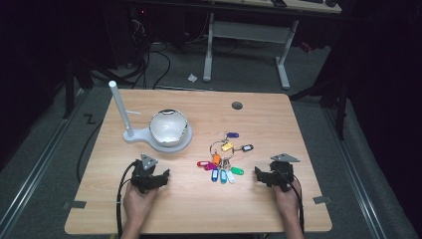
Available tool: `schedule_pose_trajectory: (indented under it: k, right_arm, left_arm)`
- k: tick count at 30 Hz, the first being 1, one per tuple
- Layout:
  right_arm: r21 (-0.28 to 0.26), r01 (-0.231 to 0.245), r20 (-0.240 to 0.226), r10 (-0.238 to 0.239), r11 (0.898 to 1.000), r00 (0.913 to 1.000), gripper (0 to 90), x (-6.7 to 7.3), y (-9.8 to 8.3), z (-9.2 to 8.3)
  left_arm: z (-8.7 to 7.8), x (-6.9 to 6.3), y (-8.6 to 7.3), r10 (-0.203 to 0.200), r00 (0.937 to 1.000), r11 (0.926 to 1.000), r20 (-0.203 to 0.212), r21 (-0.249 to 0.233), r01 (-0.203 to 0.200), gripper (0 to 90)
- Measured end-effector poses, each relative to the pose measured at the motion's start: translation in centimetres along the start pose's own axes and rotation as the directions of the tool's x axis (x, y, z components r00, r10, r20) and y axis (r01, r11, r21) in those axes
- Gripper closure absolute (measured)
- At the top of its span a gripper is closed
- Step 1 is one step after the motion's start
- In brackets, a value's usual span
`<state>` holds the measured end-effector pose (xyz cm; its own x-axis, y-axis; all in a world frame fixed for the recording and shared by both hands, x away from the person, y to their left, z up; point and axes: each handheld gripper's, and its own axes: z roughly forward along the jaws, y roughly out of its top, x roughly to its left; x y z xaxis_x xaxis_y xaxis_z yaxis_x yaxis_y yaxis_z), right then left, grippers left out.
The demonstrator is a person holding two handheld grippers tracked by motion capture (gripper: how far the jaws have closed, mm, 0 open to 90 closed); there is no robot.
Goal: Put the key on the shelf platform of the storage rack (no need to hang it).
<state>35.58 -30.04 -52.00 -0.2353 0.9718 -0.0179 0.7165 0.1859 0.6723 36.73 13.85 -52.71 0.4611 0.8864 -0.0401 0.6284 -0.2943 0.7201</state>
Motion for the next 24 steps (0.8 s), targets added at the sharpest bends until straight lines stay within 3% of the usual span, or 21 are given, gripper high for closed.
schedule_pose_trajectory:
  k: [24]
  right_arm:
    - [0.0,0.0,0.0,0.0,1.0,1.0,14.4,0.0,0.01,0.0]
  left_arm:
    - [0.1,-0.15,0.07,-0.001,1.0,1.0,0.004,0.006,0.0,25.8]
